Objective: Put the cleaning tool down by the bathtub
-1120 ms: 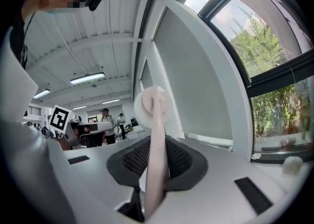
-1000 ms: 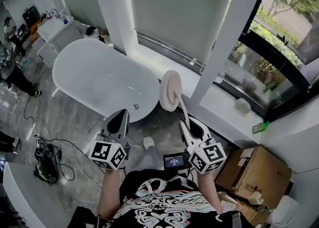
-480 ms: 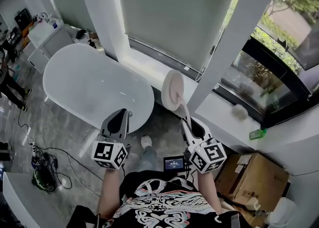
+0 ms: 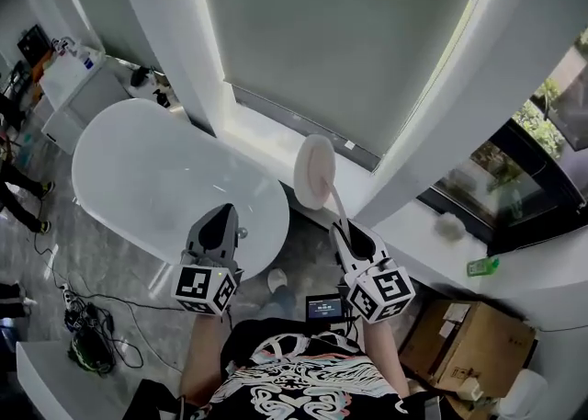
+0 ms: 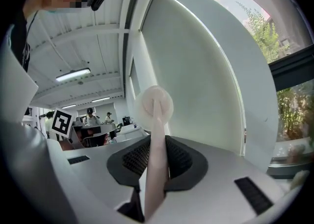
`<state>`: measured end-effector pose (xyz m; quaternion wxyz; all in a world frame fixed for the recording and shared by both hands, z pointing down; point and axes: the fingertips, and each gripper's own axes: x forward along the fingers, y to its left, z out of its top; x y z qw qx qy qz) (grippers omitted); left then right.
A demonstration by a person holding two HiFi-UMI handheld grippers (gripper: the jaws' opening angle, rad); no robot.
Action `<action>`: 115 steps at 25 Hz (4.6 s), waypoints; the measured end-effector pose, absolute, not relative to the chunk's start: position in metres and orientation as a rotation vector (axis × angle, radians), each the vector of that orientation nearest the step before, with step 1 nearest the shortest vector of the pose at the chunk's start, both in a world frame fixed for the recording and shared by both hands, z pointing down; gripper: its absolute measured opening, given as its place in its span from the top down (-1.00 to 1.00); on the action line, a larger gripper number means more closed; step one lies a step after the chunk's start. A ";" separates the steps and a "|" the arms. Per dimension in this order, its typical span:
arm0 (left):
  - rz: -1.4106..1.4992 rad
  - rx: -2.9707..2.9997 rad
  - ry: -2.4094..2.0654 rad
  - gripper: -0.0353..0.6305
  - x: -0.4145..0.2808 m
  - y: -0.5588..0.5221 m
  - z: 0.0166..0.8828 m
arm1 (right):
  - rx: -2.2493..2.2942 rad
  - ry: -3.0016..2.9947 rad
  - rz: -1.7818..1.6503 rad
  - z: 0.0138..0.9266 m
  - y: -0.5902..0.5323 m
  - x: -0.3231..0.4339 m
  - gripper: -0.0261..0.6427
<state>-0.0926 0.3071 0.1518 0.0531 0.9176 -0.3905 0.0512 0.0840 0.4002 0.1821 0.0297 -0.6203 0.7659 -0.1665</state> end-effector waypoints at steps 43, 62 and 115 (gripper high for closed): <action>0.079 2.594 -1.534 0.85 -0.063 -0.050 0.145 | -1.544 2.614 -0.613 0.184 0.015 0.115 0.63; 0.181 2.516 -1.588 0.85 -0.071 -0.080 0.202 | -1.532 2.695 -0.682 0.233 -0.033 0.119 0.63; 0.391 2.238 -1.448 0.85 -0.070 -0.139 0.580 | -1.530 2.928 -1.035 0.593 -0.114 0.100 0.63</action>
